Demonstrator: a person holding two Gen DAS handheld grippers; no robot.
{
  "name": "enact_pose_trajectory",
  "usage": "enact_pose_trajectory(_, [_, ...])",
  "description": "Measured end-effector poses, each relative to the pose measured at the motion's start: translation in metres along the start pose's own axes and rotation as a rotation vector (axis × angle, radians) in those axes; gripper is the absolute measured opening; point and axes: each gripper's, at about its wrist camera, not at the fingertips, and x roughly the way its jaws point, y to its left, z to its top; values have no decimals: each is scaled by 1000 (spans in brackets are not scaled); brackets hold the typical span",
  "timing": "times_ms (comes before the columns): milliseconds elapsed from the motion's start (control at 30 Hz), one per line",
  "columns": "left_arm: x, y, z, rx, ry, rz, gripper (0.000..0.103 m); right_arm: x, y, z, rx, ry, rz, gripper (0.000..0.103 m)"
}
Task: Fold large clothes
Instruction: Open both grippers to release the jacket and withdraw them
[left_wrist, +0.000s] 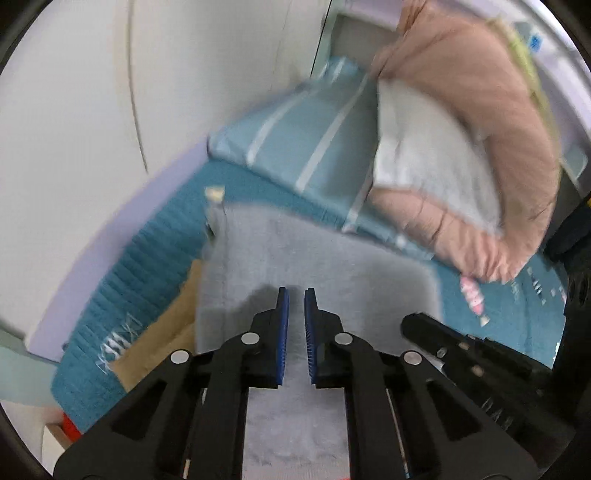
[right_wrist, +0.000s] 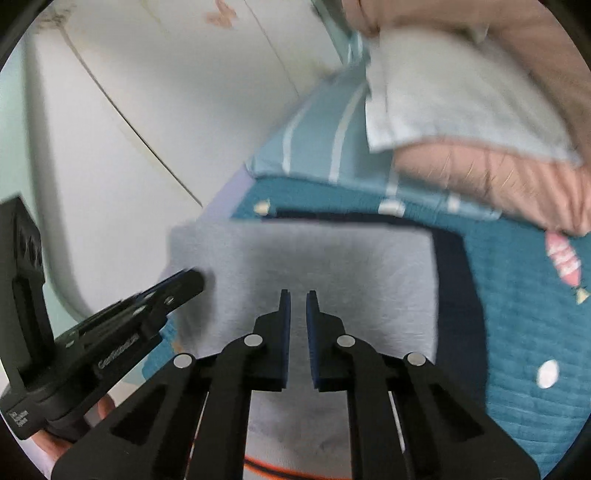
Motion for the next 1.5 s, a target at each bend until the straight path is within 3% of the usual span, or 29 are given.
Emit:
enact_pose_trajectory(33, [9,1,-8,13,24,26,8,7,-9,-12,-6,21,-10,3])
enact_pose_trajectory(133, [-2,18,-47,30,-1,35,8,-1,-31,-51,-32,40,-25,0])
enact_pose_trajectory(233, [-12,38,-88,9,58,54,9,-18,-50,-83,-10,58,-13,0])
enact_pose_trajectory(333, [-30,33,-109,1,41,81,9,-31,-41,-88,-16,44,-13,4])
enact_pose_trajectory(433, [-37,16,-115,-20,26,19,10,-40,-15,-84,-37,5,55,6])
enact_pose_trajectory(567, [-26,5,-143,-25,85,92,9,-15,-5,-108,-54,114,7,5])
enact_pose_trajectory(633, [-30,4,-161,-26,101,81,9,-15,-15,-133,-74,115,-5,0])
enact_pose_trajectory(767, [-34,6,-198,-20,164,104,10,-41,-36,-165,-22,115,8,0])
enact_pose_trajectory(1033, [-81,-34,-238,22,129,85,10,-122,-62,-207,31,42,-17,6])
enact_pose_trajectory(1067, [-91,-45,-240,32,118,73,14,-132,-62,-208,33,27,-28,7])
enact_pose_trajectory(1100, [-100,-54,-243,35,106,69,19,-144,-64,-213,30,5,-57,12])
enact_pose_trajectory(1200, [-122,-81,-246,66,68,54,22,-176,-69,-225,7,-80,-184,51])
enact_pose_trajectory(1233, [-130,-91,-248,82,51,53,24,-185,-67,-227,4,-98,-198,52])
enact_pose_trajectory(1300, [-144,-108,-251,94,20,69,49,-206,-71,-233,19,-134,-185,53])
enact_pose_trajectory(1500, [-195,-152,-260,163,-101,106,57,-263,-69,-244,4,-272,-236,78])
